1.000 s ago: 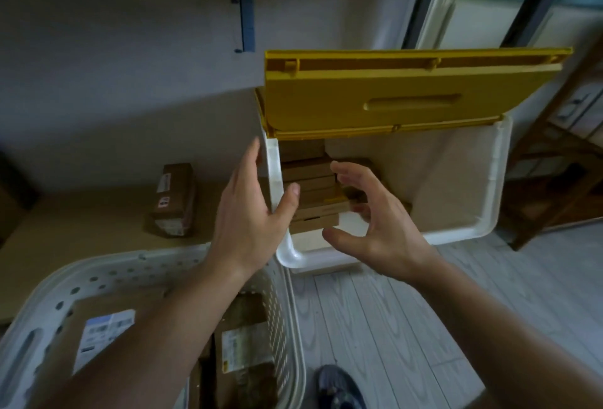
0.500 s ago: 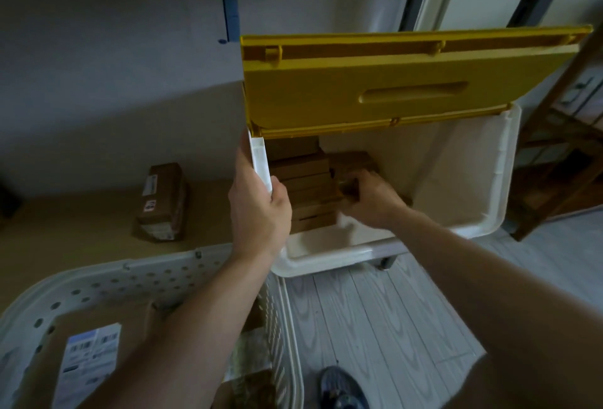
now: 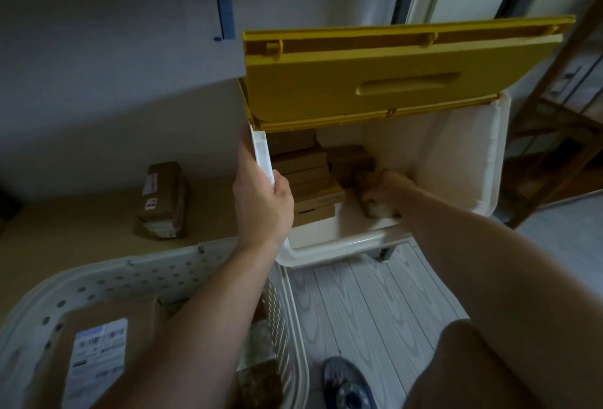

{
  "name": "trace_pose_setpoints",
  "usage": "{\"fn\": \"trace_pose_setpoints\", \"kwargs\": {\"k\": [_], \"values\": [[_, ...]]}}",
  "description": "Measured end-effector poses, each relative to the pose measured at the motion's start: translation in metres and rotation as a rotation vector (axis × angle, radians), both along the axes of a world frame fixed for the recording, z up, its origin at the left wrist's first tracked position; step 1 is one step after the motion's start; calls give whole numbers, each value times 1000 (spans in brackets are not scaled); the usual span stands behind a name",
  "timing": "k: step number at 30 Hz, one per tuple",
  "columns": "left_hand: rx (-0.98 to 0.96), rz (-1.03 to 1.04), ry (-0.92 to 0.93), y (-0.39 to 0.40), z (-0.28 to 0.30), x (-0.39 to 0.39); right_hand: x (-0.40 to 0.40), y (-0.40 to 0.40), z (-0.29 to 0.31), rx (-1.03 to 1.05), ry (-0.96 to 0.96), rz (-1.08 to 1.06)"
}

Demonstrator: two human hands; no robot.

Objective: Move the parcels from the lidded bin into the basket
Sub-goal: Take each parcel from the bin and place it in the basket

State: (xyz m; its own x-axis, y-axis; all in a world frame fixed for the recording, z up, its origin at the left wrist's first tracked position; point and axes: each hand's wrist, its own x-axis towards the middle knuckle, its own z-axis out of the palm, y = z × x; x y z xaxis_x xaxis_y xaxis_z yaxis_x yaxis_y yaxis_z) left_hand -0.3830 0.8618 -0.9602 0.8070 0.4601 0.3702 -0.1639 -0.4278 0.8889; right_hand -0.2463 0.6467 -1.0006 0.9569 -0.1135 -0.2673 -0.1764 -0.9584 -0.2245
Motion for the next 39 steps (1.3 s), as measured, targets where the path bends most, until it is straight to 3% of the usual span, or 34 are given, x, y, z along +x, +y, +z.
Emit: {"fn": "trace_pose_setpoints", "kwargs": {"k": [6, 14, 24, 28, 31, 34, 39], "values": [[15, 18, -3, 1, -2, 3, 3, 2, -4, 66, 19, -97], [61, -3, 60, 4, 7, -6, -19, -2, 16, 124, -204, -104], [254, -275, 213, 27, 14, -49, -87, 0, 55, 415, -285, -39], [298, -197, 101, 29, 23, -66, -121, -7, 65, 586, -312, -15], [389, -117, -48, 33, 28, -74, -149, -12, 72, 564, -365, 31], [427, -181, -87, 32, 32, -80, -175, -8, 80, 554, -405, 118], [298, -307, -92, 41, 38, -85, -202, 23, 87, 578, -468, 269]]}}
